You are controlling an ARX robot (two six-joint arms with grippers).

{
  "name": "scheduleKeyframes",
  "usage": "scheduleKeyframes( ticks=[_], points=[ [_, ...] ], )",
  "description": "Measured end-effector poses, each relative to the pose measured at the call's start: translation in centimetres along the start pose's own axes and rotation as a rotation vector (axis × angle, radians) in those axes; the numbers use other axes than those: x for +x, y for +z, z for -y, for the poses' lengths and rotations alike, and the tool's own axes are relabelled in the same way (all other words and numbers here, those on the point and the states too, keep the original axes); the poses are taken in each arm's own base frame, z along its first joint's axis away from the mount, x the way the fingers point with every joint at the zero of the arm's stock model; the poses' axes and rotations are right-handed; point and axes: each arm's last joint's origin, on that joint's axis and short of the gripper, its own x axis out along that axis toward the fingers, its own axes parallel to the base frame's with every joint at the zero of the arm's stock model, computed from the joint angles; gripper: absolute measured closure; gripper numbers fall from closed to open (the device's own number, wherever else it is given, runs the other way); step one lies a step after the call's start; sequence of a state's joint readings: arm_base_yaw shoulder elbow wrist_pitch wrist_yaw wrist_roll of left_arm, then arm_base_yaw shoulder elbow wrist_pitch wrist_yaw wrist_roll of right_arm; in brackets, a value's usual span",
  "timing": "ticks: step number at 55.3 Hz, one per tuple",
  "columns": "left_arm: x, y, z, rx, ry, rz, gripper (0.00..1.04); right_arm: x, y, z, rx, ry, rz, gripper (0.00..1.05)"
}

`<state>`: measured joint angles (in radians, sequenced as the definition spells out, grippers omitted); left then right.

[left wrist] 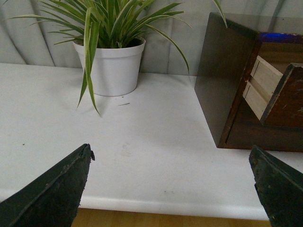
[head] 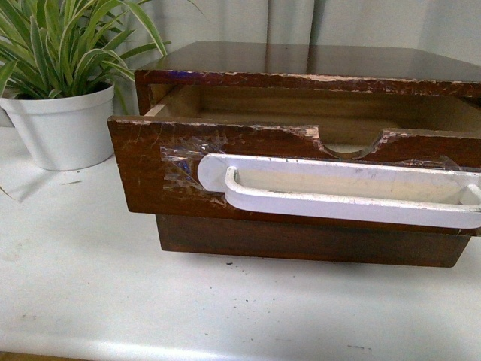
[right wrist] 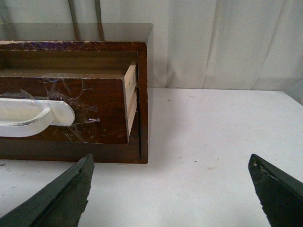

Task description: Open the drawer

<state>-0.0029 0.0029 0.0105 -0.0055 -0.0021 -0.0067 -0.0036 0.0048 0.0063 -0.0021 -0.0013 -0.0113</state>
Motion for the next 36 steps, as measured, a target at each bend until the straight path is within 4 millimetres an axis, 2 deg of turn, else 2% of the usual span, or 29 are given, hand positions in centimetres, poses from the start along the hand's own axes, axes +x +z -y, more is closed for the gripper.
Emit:
scheduleKeyframes(
  ticks=[3, 36],
  points=[
    [0.00, 0.00, 0.00, 0.000, 0.000, 0.000, 0.07, 0.00, 0.00, 0.00, 0.001, 0.000, 0.000, 0.09],
    [0.00, 0.00, 0.00, 0.000, 0.000, 0.000, 0.06, 0.00, 0.00, 0.00, 0.001, 0.000, 0.000, 0.09]
  ],
)
